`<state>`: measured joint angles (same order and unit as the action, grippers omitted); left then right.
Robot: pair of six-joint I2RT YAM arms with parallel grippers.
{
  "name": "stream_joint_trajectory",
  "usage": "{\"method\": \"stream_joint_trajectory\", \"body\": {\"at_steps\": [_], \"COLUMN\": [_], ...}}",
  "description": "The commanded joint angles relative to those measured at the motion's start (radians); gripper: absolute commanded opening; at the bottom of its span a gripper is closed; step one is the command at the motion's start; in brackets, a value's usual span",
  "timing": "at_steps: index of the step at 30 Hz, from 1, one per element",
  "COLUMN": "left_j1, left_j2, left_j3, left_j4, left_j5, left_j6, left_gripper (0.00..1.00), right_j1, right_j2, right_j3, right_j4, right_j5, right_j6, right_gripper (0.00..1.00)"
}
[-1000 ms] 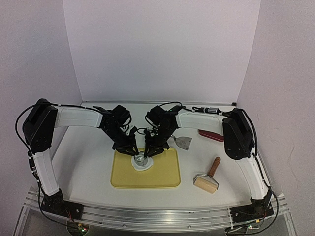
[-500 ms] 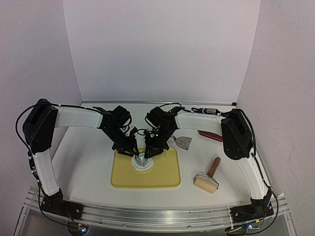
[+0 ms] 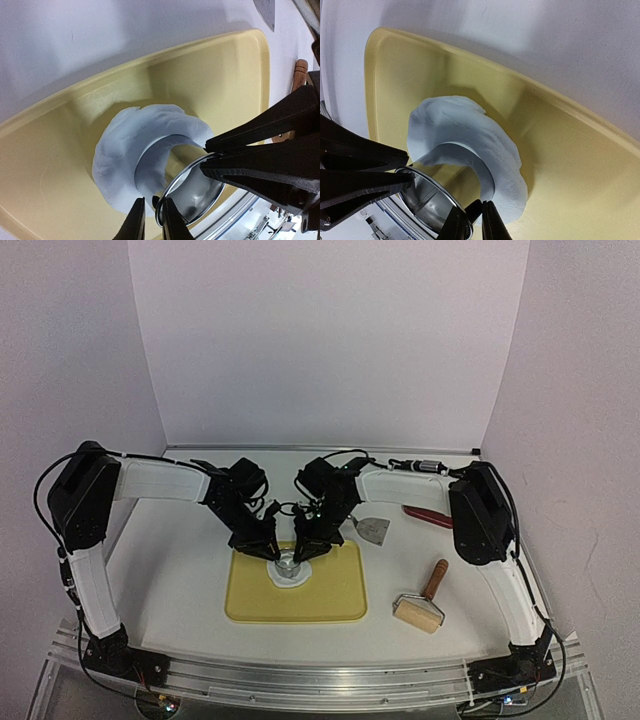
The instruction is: Roll out the dumpling wrappers from the dough
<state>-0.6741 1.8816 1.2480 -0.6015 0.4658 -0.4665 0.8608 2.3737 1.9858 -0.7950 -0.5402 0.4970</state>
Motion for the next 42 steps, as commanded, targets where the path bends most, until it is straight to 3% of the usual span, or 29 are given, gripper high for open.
{"method": "stream_joint_trajectory", "body": {"at_steps": [1, 12, 42], "left_j1": [0.001, 0.001, -0.055], "left_j2": [0.026, 0.067, 0.336], "left_j3": [-0.043, -0.118, -0.234], "left_j4": [0.01, 0.044, 0.13], "left_j5": [0.005, -0.005, -0.092], "left_j6": [0.035, 0.06, 0.091], "left_gripper": [0.09, 0.0, 0.0], "right_j1": [0.007, 0.006, -0.014], "right_j2": [0.035, 0.088, 0.278], "right_j3": [-0.015, -0.068, -0.306], "right_j4": [-0.009, -0.017, -0.011], "right_j5": [0.023, 0.037, 0.133], "right_j6": [-0.02, -0.005, 0.038], "right_gripper": [0.1, 0.0, 0.0]}}
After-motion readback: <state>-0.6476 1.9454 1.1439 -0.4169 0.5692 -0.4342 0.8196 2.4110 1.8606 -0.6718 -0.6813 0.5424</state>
